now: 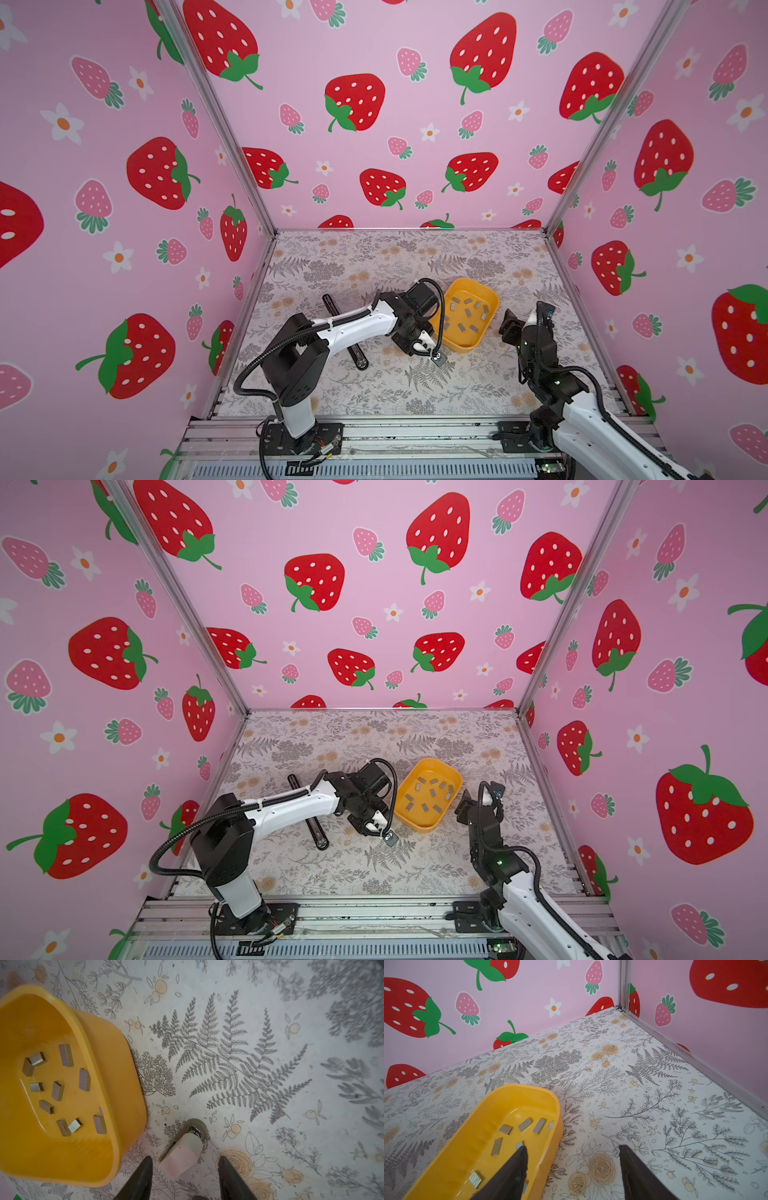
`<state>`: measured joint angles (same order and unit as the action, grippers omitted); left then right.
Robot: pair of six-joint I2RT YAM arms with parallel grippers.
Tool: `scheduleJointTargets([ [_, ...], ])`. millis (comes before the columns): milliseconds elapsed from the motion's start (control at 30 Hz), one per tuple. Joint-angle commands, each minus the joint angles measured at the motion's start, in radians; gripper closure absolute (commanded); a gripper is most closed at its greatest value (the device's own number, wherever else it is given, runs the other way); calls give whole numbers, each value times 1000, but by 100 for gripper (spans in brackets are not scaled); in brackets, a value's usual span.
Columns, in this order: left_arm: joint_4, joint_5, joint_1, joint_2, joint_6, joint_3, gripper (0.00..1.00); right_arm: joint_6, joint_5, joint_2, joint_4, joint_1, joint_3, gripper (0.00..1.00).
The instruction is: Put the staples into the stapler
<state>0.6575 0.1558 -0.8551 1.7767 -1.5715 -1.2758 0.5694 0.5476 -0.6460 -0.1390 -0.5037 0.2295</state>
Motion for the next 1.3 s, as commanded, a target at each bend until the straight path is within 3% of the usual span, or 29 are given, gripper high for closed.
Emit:
scheduleJointTargets([
  [0, 13, -83, 5, 25, -73, -35, 48, -18, -45, 6, -72, 32, -27, 28],
  [467, -33, -137, 2, 125, -143, -73, 49, -18, -82, -46, -121, 67, -36, 29],
  [867, 55, -153, -16, 162, -171, -94, 61, -24, -109, -83, -131, 79, -25, 29],
  [1133, 102, -151, -34, 165, -191, -102, 57, -26, -122, -89, -134, 83, -23, 29],
  [1267, 104, -159, -38, 180, -186, -117, 61, -26, -125, -89, -133, 85, -23, 29],
])
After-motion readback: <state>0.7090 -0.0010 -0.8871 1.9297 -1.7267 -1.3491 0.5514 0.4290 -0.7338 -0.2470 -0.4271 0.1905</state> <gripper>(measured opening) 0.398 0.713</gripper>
